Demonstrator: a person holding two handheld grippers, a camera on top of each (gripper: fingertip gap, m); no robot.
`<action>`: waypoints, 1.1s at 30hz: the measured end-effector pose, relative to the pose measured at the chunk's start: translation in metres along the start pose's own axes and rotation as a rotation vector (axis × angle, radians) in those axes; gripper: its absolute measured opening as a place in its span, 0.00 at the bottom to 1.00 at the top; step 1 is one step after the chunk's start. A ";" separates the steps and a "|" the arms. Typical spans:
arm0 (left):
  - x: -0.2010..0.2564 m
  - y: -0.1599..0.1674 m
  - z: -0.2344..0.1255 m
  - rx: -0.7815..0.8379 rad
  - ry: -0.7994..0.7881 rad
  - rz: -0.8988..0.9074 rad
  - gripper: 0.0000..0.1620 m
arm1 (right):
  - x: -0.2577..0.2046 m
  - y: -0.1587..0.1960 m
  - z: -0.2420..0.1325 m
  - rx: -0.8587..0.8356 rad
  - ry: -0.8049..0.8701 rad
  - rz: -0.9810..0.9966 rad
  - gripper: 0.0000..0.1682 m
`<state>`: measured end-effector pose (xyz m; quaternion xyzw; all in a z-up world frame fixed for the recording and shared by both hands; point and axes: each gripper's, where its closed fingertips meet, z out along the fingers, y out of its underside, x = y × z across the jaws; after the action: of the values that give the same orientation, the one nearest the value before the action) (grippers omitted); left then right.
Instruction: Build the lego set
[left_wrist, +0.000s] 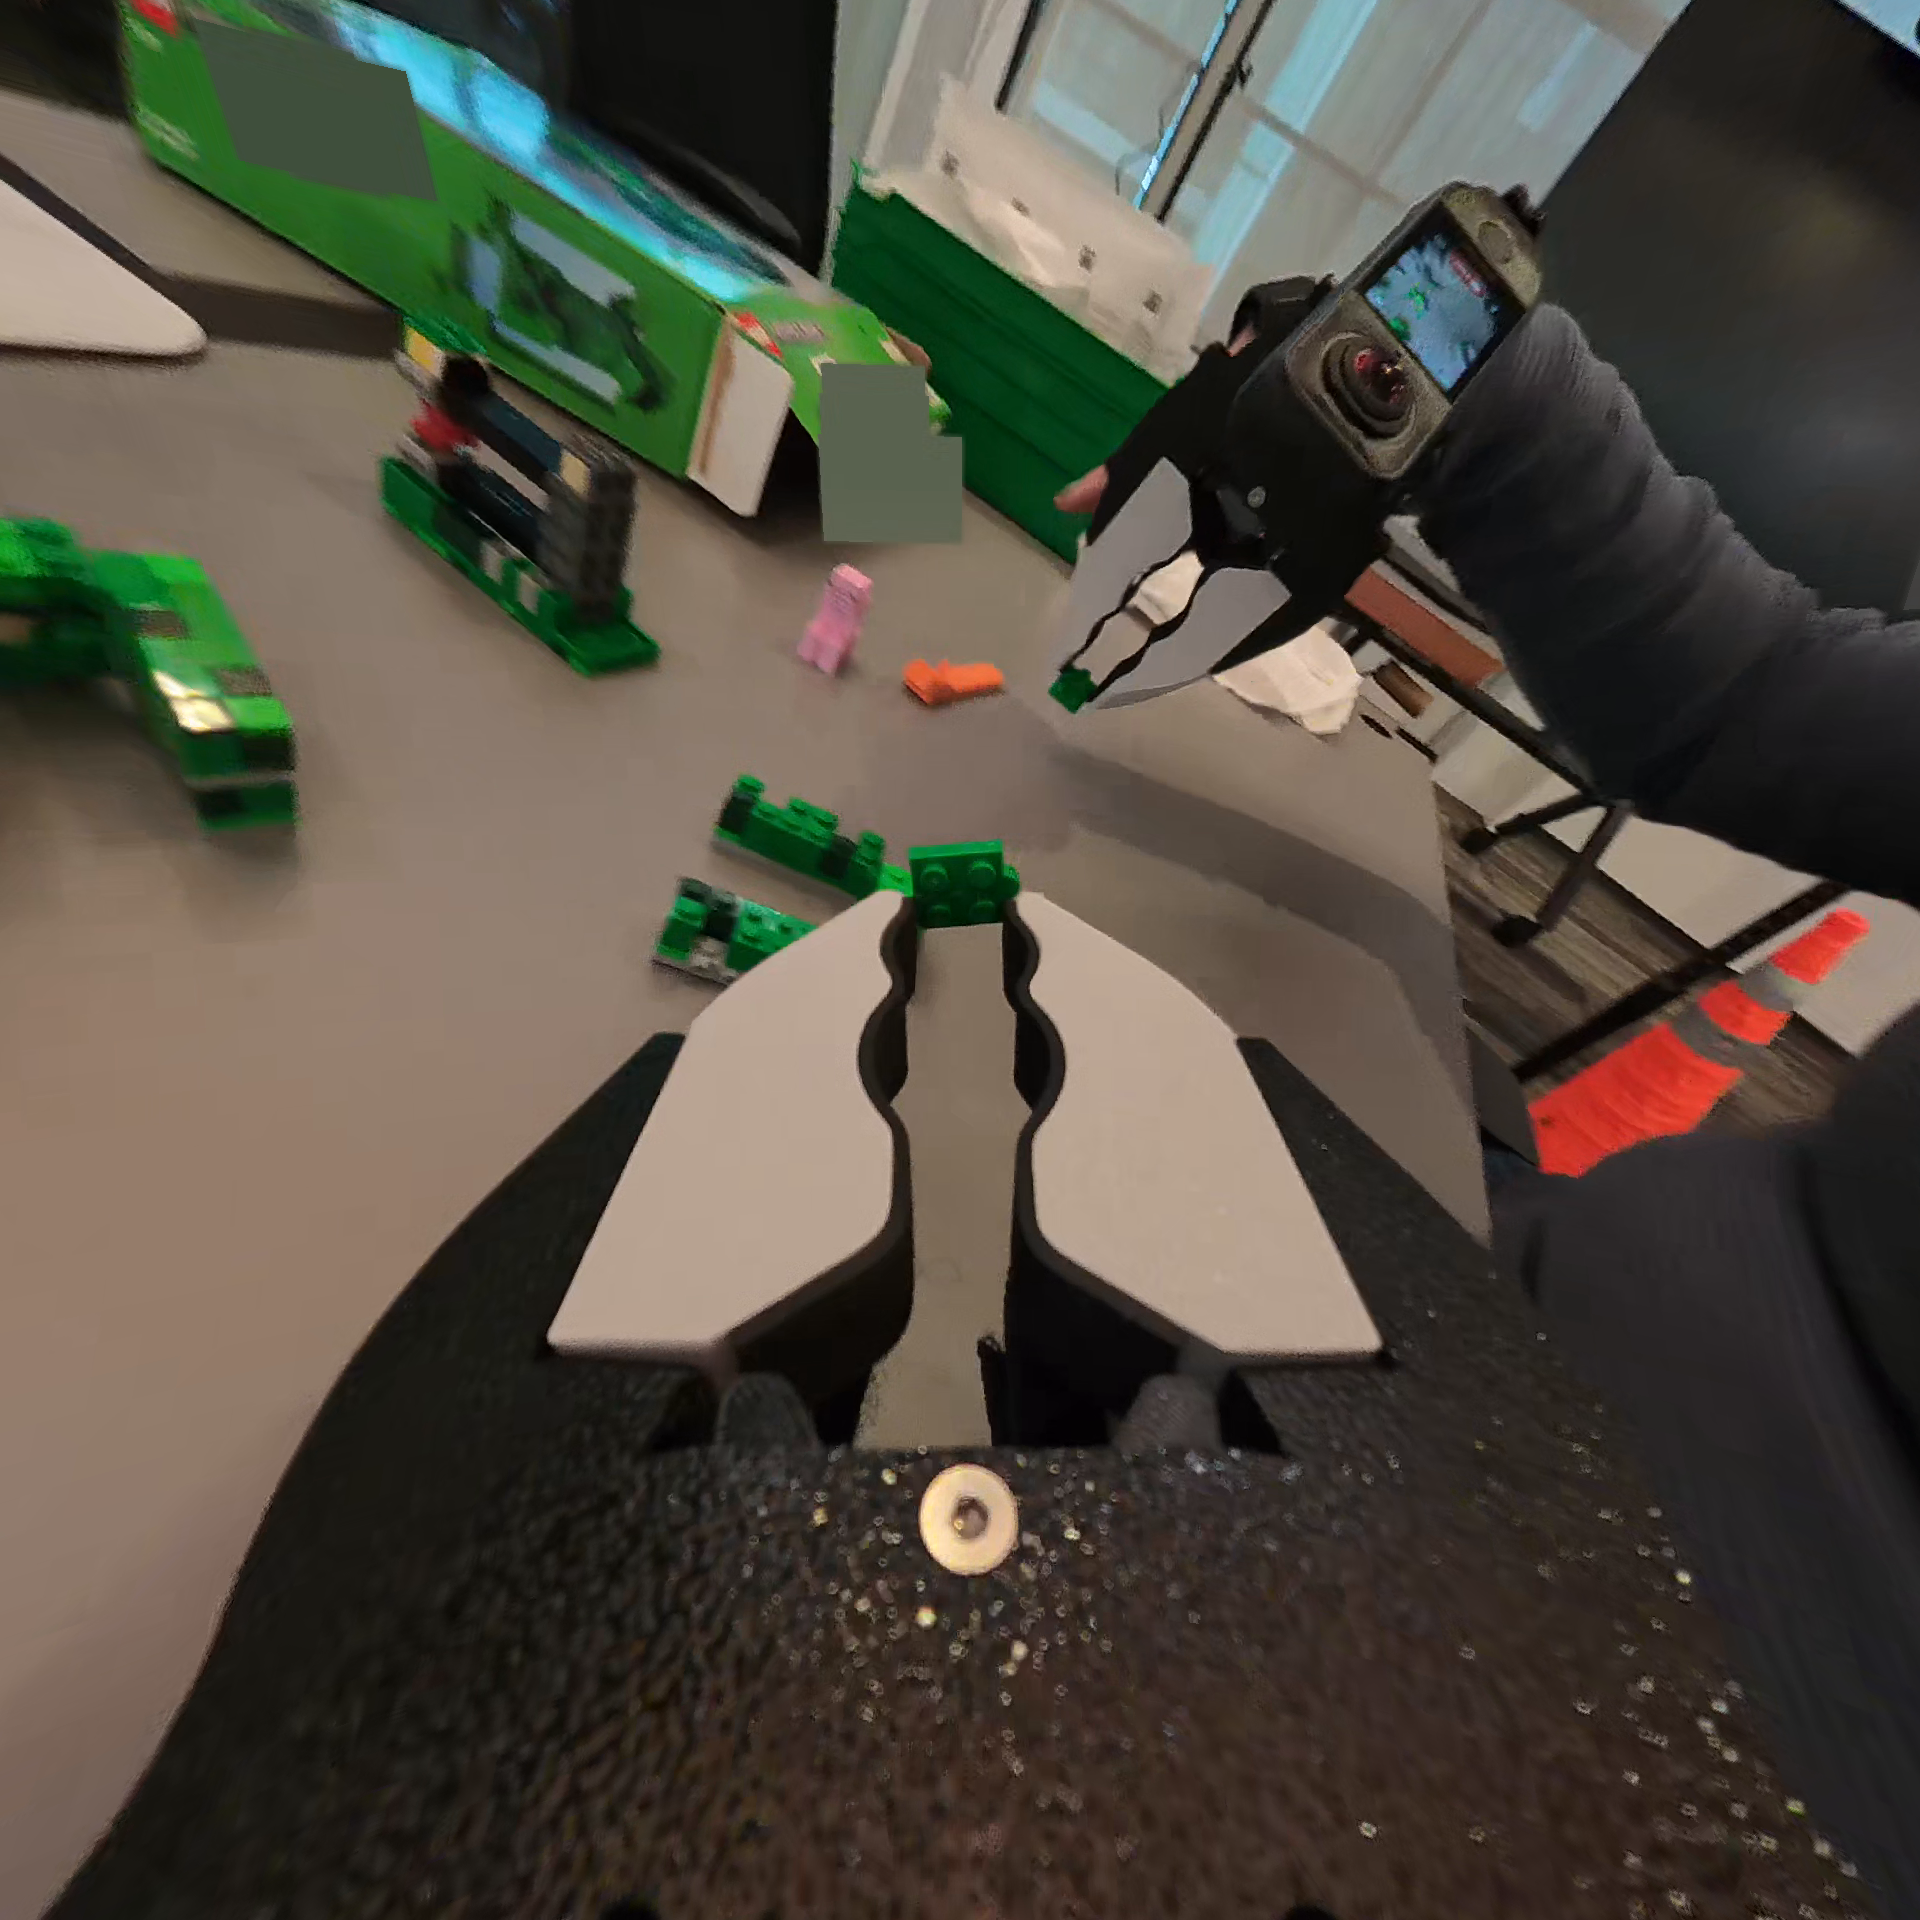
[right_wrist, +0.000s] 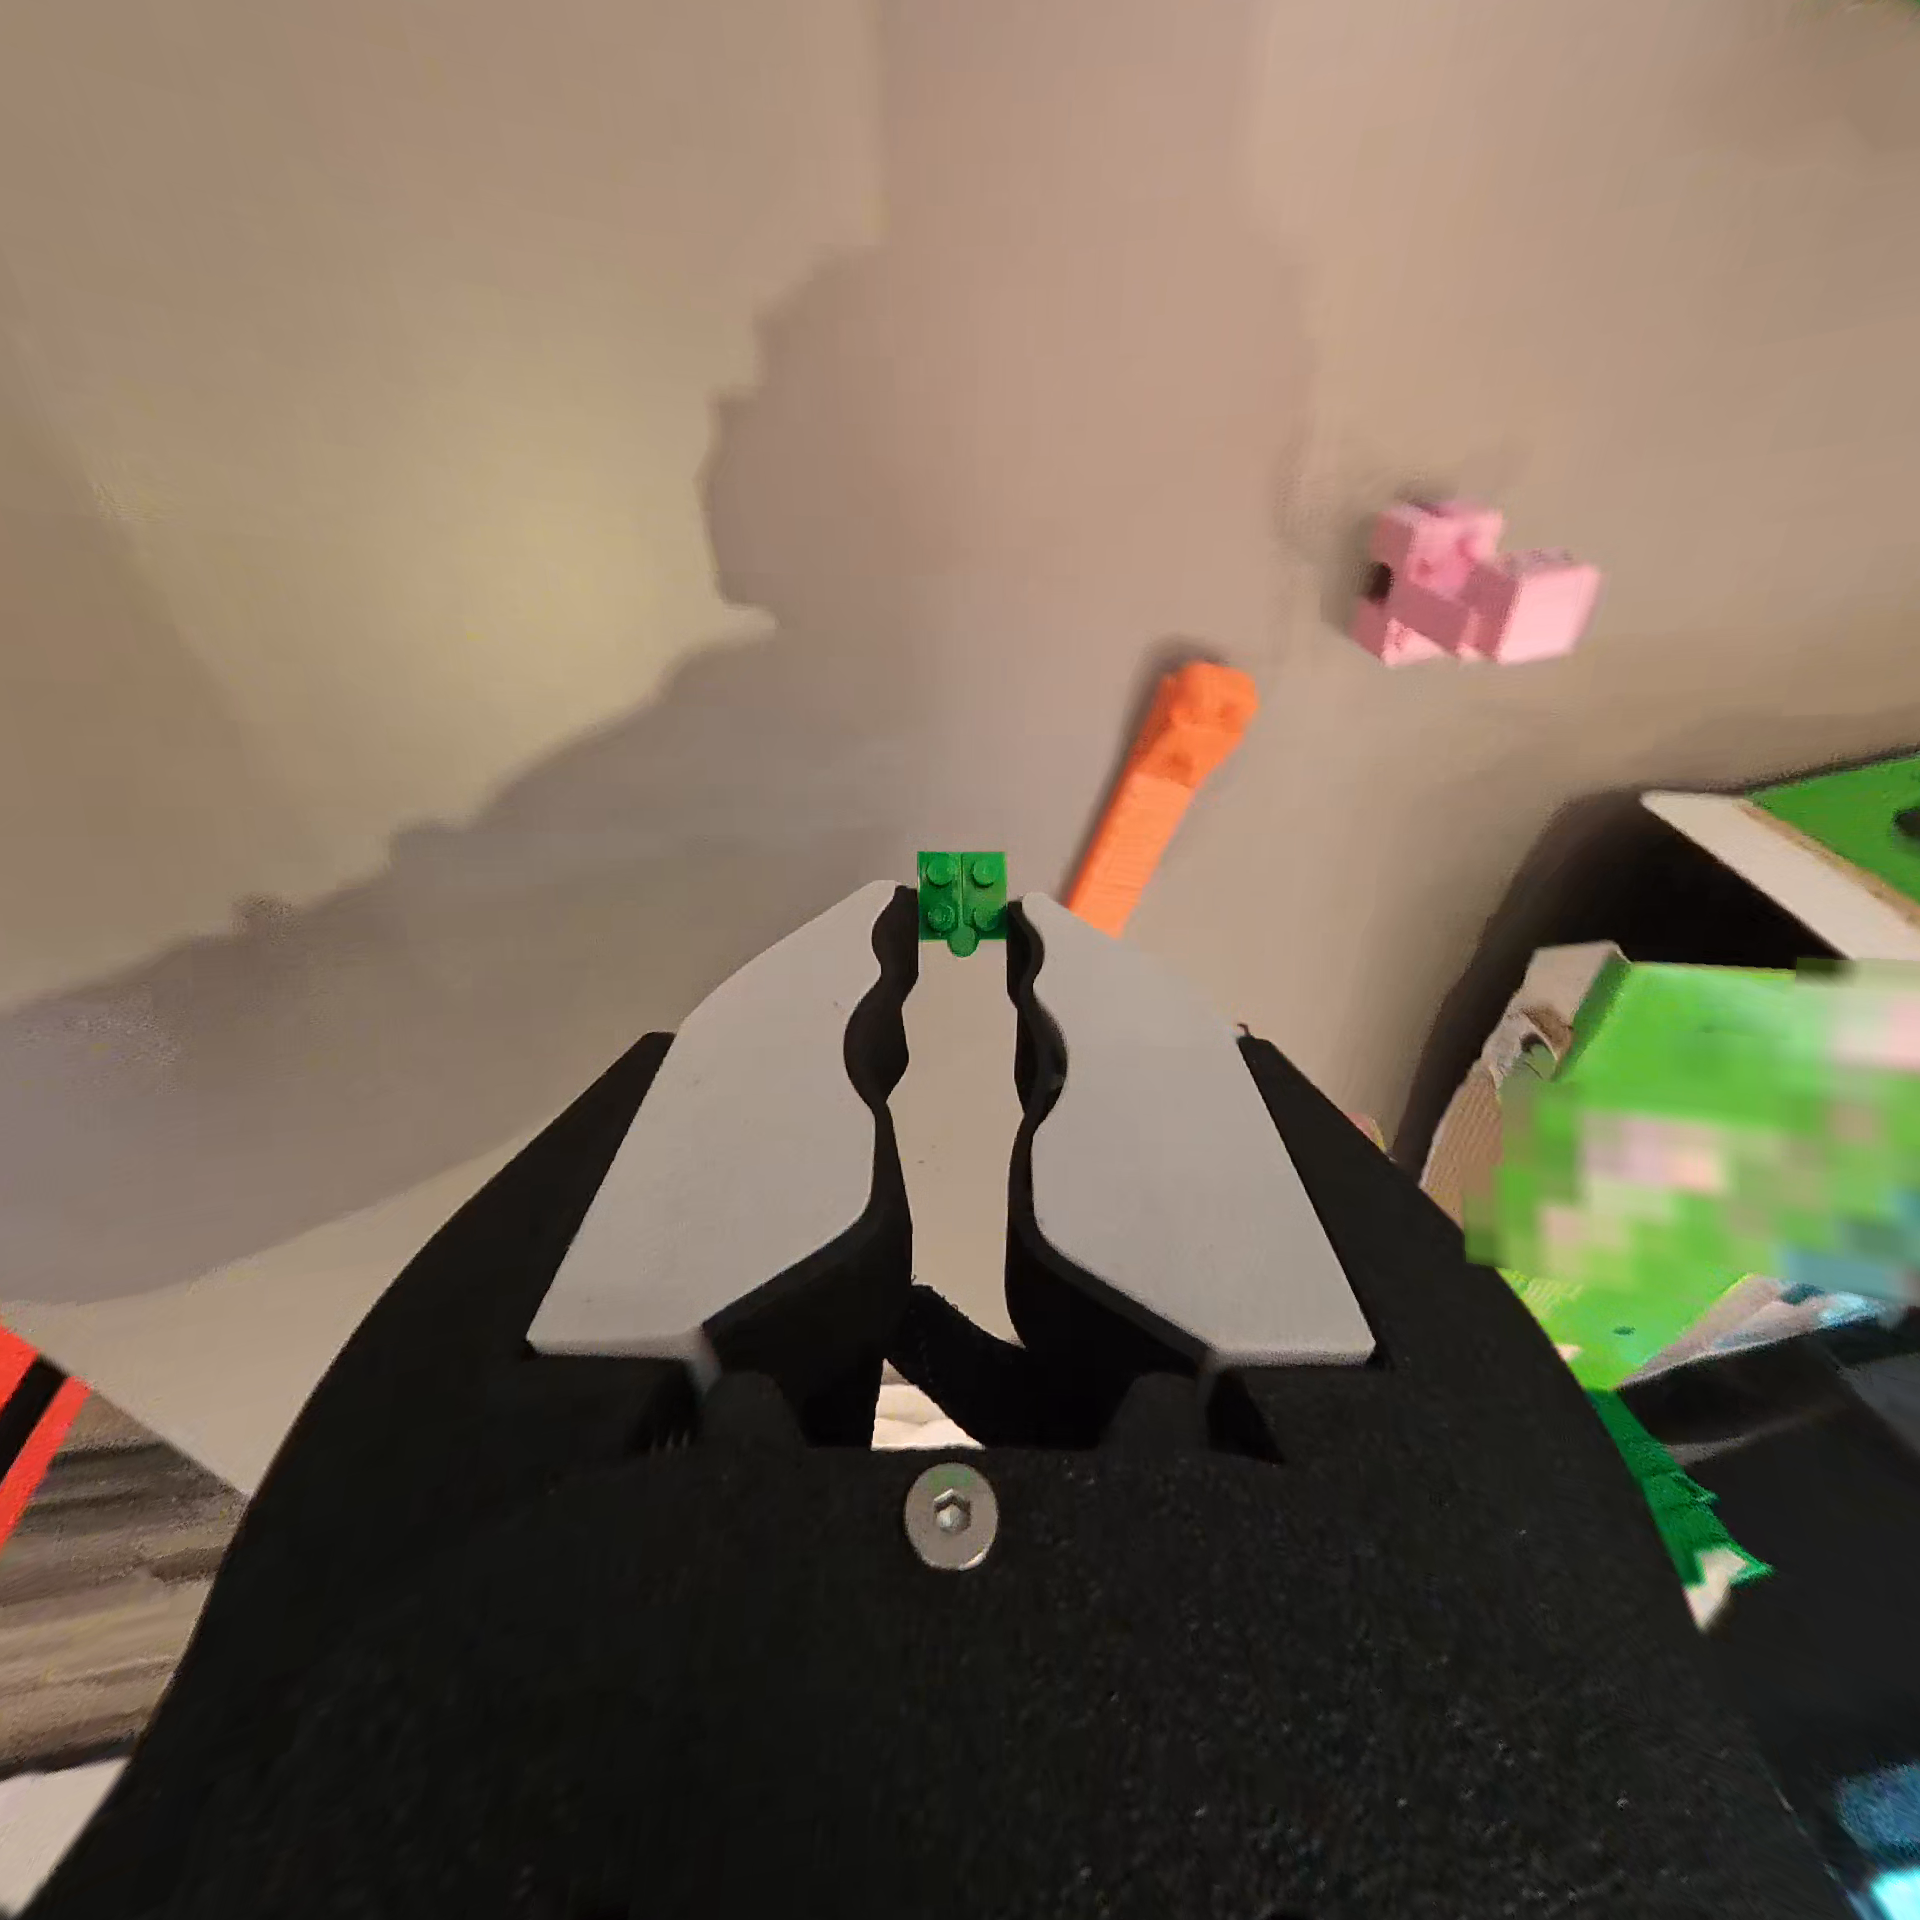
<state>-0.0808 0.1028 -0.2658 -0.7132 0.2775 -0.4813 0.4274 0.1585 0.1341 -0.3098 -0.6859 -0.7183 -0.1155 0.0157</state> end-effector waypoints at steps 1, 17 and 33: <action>-0.005 -0.003 0.000 0.021 -0.005 0.001 0.09 | 0.007 0.005 0.002 0.006 0.000 0.005 0.09; -0.016 -0.008 -0.015 0.115 -0.047 0.056 0.09 | 0.041 0.009 0.035 0.054 -0.073 0.016 0.09; -0.011 -0.012 -0.017 0.155 -0.022 0.066 0.09 | 0.046 0.013 0.020 0.768 0.102 0.509 0.19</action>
<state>-0.1007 0.1118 -0.2573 -0.6737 0.2579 -0.4790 0.5002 0.1715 0.1832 -0.3194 -0.7782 -0.5164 0.1330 0.3318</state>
